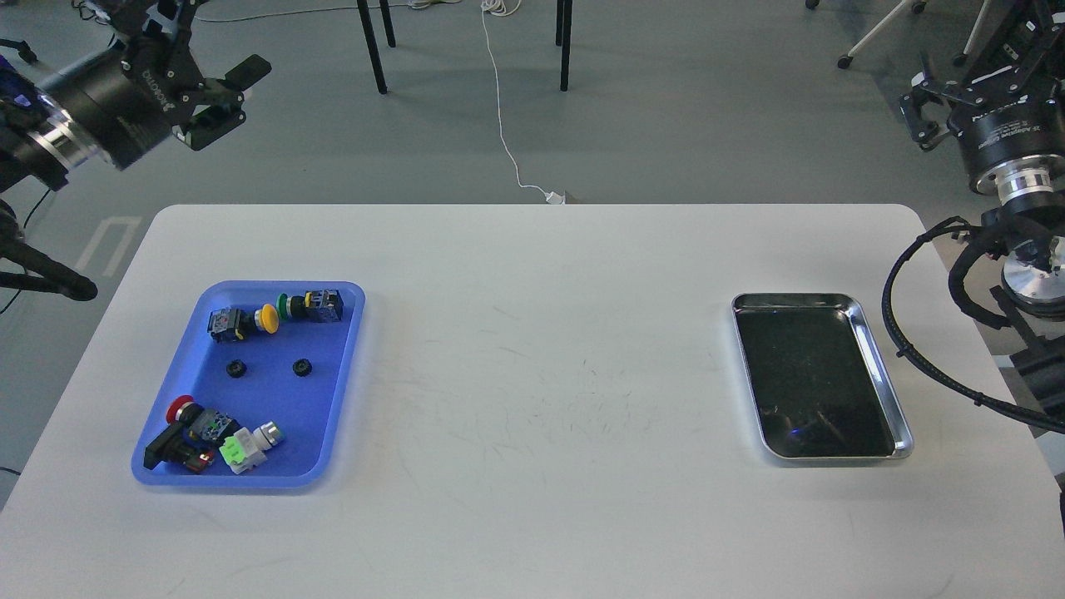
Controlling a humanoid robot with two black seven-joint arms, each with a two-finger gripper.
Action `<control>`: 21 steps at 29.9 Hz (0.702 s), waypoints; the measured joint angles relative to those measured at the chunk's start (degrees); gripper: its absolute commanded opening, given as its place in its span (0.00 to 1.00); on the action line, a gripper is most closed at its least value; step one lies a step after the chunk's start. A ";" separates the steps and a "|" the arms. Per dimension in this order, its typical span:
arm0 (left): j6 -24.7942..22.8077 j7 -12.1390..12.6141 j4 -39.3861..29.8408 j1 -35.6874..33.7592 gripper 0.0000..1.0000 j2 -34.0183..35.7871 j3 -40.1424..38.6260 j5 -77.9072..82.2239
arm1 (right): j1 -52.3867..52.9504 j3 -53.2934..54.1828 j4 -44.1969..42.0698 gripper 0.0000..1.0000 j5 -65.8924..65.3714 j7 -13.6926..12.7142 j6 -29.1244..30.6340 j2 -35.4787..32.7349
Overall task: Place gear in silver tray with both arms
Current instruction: 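Move the left gripper over the blue tray toward a black gear, then lower the left gripper and grasp the small black gear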
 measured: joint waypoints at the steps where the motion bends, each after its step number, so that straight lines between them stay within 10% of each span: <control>1: 0.29 -0.33 -1.88 0.33 0.95 1.15 0.12 4.97 | -0.23 0.10 0.35 0.99 0.00 0.00 0.53 -0.07; 11: 4.75 -3.80 -13.70 9.65 0.94 14.66 4.52 41.76 | -1.25 1.76 0.42 0.99 0.00 0.00 5.89 -1.78; 21: 17.84 -4.10 -11.51 10.30 0.79 17.83 20.67 70.62 | -3.58 1.80 0.62 0.99 0.00 2.93 5.95 1.13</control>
